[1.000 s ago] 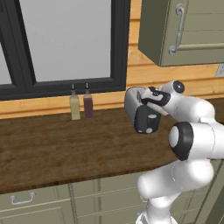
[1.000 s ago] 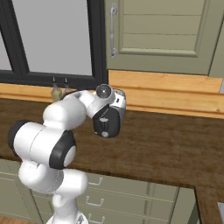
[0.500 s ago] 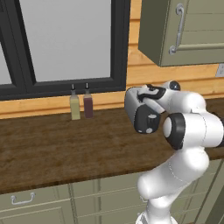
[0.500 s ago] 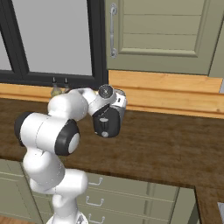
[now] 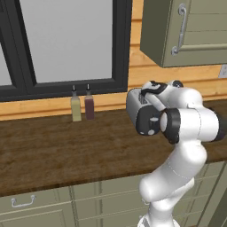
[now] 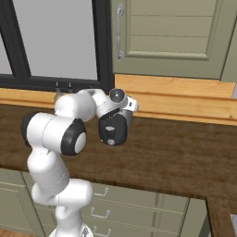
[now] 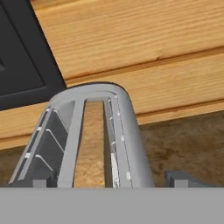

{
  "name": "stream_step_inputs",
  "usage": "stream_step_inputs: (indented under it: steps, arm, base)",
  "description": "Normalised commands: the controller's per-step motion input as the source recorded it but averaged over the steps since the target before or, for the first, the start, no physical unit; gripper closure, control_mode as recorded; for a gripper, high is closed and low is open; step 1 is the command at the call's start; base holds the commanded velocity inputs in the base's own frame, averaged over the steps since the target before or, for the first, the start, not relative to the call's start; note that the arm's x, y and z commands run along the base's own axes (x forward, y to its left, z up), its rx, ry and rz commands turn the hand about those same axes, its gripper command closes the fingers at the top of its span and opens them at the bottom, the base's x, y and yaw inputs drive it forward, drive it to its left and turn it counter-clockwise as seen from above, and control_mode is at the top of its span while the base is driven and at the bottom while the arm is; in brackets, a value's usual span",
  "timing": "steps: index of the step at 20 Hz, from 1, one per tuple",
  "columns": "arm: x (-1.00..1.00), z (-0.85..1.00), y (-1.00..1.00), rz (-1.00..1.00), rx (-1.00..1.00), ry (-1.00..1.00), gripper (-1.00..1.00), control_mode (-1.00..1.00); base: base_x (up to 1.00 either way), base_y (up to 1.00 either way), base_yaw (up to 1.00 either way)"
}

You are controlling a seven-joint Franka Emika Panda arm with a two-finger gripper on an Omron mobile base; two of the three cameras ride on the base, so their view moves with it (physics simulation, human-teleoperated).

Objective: Start the toaster. Once the lever pops up, take the bread to the plate on the dining counter.

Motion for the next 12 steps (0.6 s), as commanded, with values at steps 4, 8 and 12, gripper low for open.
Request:
stream_step_inputs:
  steps: [4, 8, 12]
  arm:
    - [0.02, -0.41, 0.01, 0.02, 0.00, 0.01, -1.00, -1.00]
    - [0.00, -0.46, 0.23, 0.03, 0.00, 0.01, 1.00, -1.00]
    - [0.00, -0.24, 0.14, 0.03, 0.00, 0.00, 1.00, -1.00]
  base:
    - [0.00, 0.00, 0.00]
    - [0.00, 0.00, 0.00]
    - [0.00, 0.00, 0.00]
